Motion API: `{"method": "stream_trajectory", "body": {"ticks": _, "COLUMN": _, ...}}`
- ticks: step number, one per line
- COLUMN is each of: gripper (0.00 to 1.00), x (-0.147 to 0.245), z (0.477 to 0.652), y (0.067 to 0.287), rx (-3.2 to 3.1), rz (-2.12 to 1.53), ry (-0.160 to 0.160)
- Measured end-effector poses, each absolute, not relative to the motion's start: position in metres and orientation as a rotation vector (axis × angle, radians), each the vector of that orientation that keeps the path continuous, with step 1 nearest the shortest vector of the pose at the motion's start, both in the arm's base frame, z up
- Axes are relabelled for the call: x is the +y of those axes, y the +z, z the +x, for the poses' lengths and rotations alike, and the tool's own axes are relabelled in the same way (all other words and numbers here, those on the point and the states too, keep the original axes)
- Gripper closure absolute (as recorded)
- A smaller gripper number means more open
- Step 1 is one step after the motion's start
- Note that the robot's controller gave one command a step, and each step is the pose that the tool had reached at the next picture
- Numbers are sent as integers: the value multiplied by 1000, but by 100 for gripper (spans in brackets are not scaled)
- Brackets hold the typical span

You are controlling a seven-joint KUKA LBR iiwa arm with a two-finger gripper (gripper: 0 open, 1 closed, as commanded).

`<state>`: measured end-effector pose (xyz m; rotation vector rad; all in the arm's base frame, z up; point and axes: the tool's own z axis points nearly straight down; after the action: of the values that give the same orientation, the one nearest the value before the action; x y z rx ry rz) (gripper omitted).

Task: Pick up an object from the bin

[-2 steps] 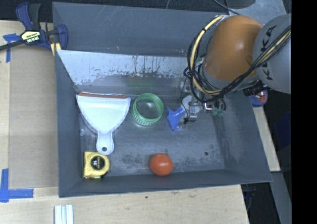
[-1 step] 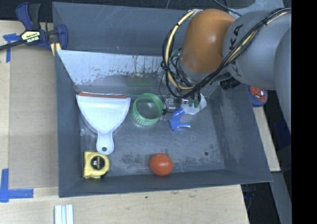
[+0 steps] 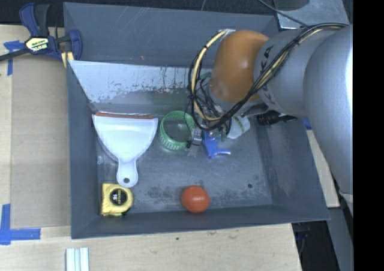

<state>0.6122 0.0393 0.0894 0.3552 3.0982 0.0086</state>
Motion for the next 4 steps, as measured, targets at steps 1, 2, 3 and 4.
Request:
{"method": "stream_trajectory", "body": {"ticks": 1, "gripper": 0, "x": 44, "z": 609, "y": 84, "rx": 3073, "rz": 520, "ry": 10}}
{"method": "stream_trajectory", "body": {"ticks": 2, "gripper": 0, "x": 64, "z": 568, "y": 113, "rx": 3112, "rz": -90, "ry": 3}}
{"method": "stream_trajectory", "body": {"ticks": 3, "gripper": 100, "x": 64, "z": 568, "y": 113, "rx": 3111, "rz": -85, "ry": 4}}
{"method": "stream_trajectory", "body": {"ticks": 4, "gripper": 100, "x": 57, "z": 568, "y": 100, "rx": 3062, "rz": -423, "ry": 2}}
